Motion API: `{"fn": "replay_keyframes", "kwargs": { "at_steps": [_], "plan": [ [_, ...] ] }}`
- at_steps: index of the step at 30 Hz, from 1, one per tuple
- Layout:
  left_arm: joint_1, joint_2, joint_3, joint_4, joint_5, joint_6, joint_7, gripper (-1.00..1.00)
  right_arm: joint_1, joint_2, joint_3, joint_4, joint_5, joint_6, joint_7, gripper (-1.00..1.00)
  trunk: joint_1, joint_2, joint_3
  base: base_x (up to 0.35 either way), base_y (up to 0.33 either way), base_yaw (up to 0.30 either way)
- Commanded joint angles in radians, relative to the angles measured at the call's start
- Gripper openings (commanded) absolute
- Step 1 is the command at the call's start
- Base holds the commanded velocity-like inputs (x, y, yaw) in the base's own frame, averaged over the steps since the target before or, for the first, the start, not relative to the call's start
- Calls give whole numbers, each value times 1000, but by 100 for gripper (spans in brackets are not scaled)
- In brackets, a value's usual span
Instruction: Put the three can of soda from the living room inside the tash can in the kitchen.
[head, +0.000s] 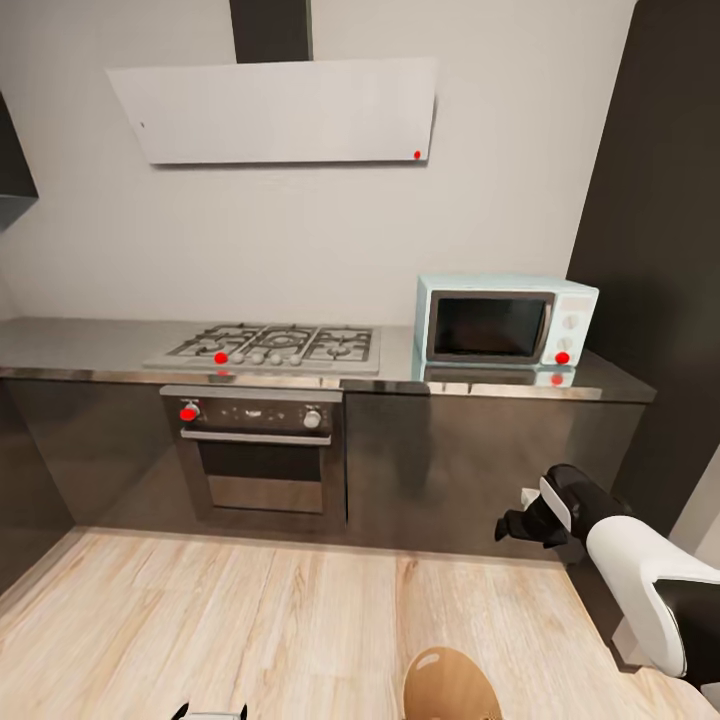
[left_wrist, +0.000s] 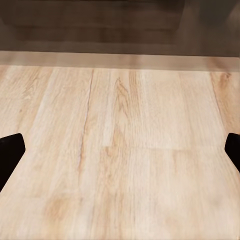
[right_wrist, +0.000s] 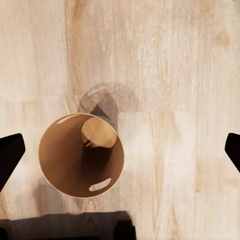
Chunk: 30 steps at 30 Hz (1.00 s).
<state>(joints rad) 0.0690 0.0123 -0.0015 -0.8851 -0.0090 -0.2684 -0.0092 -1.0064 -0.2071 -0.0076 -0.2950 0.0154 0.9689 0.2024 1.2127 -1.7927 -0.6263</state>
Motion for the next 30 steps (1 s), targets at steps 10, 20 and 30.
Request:
{"fn": "replay_keyframes", "kwargs": {
  "at_steps": [10, 20, 30],
  "plan": [
    [-1, 0, 0, 0, -2, 0, 0, 100, 0, 0, 0, 0, 0, -8, -1, 100, 38, -70, -31, 0, 0, 0],
    [0, 0, 0, 0, -2, 0, 0, 100, 0, 3, 0, 1, 0, -10, -1, 100, 77, -140, -63, 0, 0, 0],
    [-1, 0, 0, 0, -3, 0, 0, 100, 2, 9, -1, 4, 0, -36, -5, 100, 115, -210, -94, 0, 0, 0]
  ]
}}
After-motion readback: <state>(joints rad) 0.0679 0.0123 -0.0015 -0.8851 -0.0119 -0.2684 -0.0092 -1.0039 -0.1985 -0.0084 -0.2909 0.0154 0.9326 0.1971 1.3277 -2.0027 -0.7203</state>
